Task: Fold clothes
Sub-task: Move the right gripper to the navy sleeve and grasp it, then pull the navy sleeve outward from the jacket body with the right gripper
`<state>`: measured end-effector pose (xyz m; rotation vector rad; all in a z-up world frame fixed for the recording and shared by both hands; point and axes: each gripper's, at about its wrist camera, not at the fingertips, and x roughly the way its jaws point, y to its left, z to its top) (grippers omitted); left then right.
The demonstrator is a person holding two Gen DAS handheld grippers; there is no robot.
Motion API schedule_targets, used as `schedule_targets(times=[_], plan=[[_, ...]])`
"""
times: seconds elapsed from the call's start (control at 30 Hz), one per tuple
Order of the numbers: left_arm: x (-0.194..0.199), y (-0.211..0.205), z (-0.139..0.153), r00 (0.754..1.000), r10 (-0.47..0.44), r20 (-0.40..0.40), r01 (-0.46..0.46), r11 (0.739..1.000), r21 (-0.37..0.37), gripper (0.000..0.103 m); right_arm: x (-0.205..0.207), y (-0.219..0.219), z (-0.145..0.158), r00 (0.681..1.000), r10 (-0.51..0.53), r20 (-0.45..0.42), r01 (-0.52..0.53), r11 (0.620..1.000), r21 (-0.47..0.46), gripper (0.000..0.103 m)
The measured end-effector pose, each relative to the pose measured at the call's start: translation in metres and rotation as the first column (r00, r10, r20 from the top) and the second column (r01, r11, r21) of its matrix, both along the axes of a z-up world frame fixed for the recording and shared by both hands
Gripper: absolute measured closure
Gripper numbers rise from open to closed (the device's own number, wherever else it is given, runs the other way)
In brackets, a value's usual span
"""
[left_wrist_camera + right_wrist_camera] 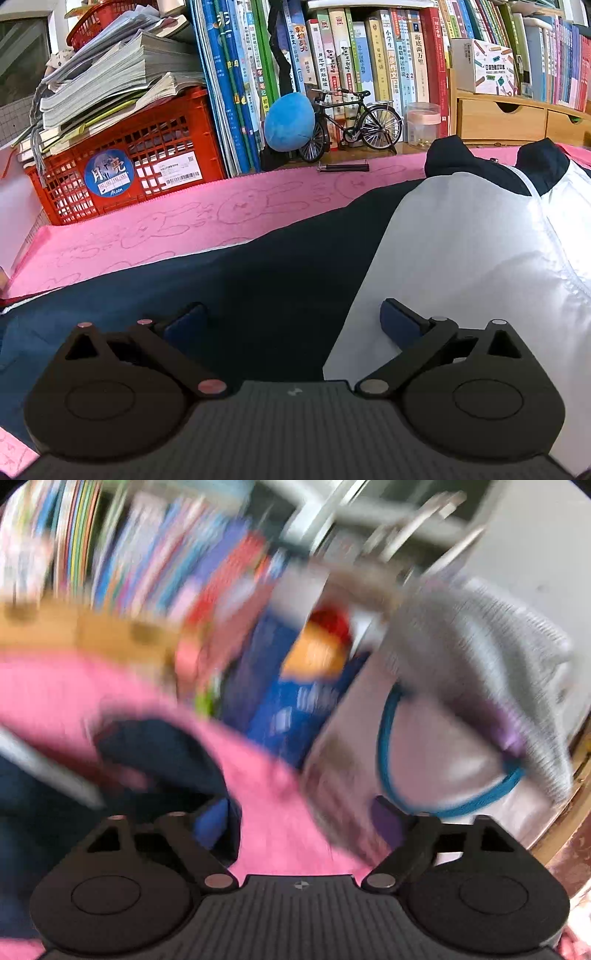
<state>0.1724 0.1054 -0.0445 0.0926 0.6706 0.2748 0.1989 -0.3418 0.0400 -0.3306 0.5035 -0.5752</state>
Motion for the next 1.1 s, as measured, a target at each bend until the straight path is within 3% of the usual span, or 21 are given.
schedule_targets(times=[0.07, 0.17, 0.23, 0.27, 0.3, 0.37, 0.43, 0.47, 0.5, 0.53, 0.63, 0.7, 0.73, 0.77, 0.8, 0.93, 1.0, 1.07, 1.1], plan=[[0.0, -0.003, 0.001, 1.0, 0.0, 0.001, 0.0, 1.0, 0.019, 0.0, -0.004, 0.015, 0.018, 0.985, 0.145, 0.097, -0.152, 0.986, 0.074, 0.011], [0.0, -0.007, 0.001, 1.0, 0.0, 0.002, 0.0, 0.999, 0.047, 0.0, 0.021, 0.043, 0.008, 0.938, 0.347, 0.018, -0.345, 0.924, 0.163, 0.019], [0.0, -0.01, 0.001, 1.0, 0.001, 0.003, -0.001, 0.998, 0.07, 0.0, 0.044, 0.06, -0.011, 0.9, 0.432, -0.062, -0.413, 0.888, 0.203, 0.033], [0.0, -0.012, 0.001, 1.0, 0.001, 0.003, -0.002, 0.997, 0.079, 0.0, 0.058, 0.061, -0.023, 0.888, 0.445, -0.115, -0.411, 0.881, 0.236, 0.045], [0.0, -0.013, 0.001, 1.0, 0.002, 0.003, -0.002, 0.996, 0.088, 0.0, 0.077, 0.057, -0.034, 0.887, 0.432, -0.161, -0.383, 0.885, 0.267, 0.052], [0.0, -0.014, 0.001, 1.0, 0.002, 0.004, -0.002, 0.996, 0.094, 0.0, 0.105, 0.031, -0.048, 0.92, 0.337, -0.202, -0.27, 0.916, 0.297, 0.058], [0.0, -0.012, 0.001, 1.0, 0.002, 0.003, -0.002, 0.996, 0.084, 0.0, 0.108, -0.006, -0.046, 0.964, 0.188, -0.188, -0.136, 0.956, 0.261, 0.073], [0.0, -0.011, 0.001, 1.0, 0.002, 0.003, -0.002, 0.997, 0.079, 0.0, 0.109, -0.024, -0.044, 0.978, 0.112, -0.178, -0.068, 0.969, 0.239, 0.09], [0.0, -0.01, 0.001, 1.0, 0.002, 0.002, -0.002, 0.997, 0.073, 0.0, 0.101, -0.038, -0.039, 0.987, 0.029, -0.158, -0.005, 0.989, 0.148, 0.093], [0.0, -0.009, 0.001, 1.0, 0.002, 0.002, -0.002, 0.998, 0.067, 0.0, 0.093, -0.053, -0.035, 0.99, -0.048, -0.131, 0.057, 0.996, 0.063, 0.093], [0.0, -0.008, 0.001, 1.0, 0.001, 0.002, -0.001, 0.998, 0.062, 0.0, 0.056, -0.085, -0.022, 0.994, -0.062, -0.092, 0.072, 0.991, 0.112, 0.092], [0.0, -0.008, 0.001, 1.0, 0.001, 0.002, -0.002, 0.998, 0.061, 0.0, 0.038, -0.106, -0.018, 0.996, -0.023, -0.084, 0.044, 0.964, 0.263, 0.078], [0.0, -0.008, 0.001, 1.0, 0.002, 0.002, -0.002, 0.998, 0.061, 0.0, 0.032, -0.119, -0.019, 0.997, -0.007, -0.072, 0.035, 0.923, 0.383, 0.072], [0.0, -0.008, 0.001, 1.0, 0.002, 0.002, -0.002, 0.998, 0.059, 0.0, 0.026, -0.132, -0.02, 0.998, 0.006, -0.059, 0.024, 0.868, 0.497, 0.054], [0.0, -0.008, 0.001, 1.0, 0.002, 0.002, -0.002, 0.998, 0.058, 0.0, 0.02, -0.144, -0.021, 0.999, 0.019, -0.047, 0.013, 0.804, 0.595, 0.043], [0.0, -0.007, 0.001, 1.0, 0.003, 0.002, -0.003, 0.998, 0.056, 0.0, 0.005, -0.12, -0.035, 0.972, 0.081, -0.219, 0.031, 0.884, 0.467, 0.036], [0.0, -0.008, 0.0, 1.0, 0.003, 0.002, -0.003, 0.998, 0.057, 0.0, -0.002, -0.107, -0.042, 0.947, 0.102, -0.305, 0.03, 0.917, 0.398, 0.021], [0.0, -0.008, 0.0, 1.0, 0.003, 0.002, -0.003, 0.998, 0.058, 0.0, -0.01, -0.095, -0.048, 0.914, 0.117, -0.388, 0.019, 0.944, 0.33, 0.018], [0.0, -0.008, 0.0, 1.0, 0.003, 0.002, -0.003, 0.998, 0.058, 0.0, -0.017, -0.089, -0.04, 0.916, 0.161, -0.368, -0.024, 0.937, 0.349, 0.018]])
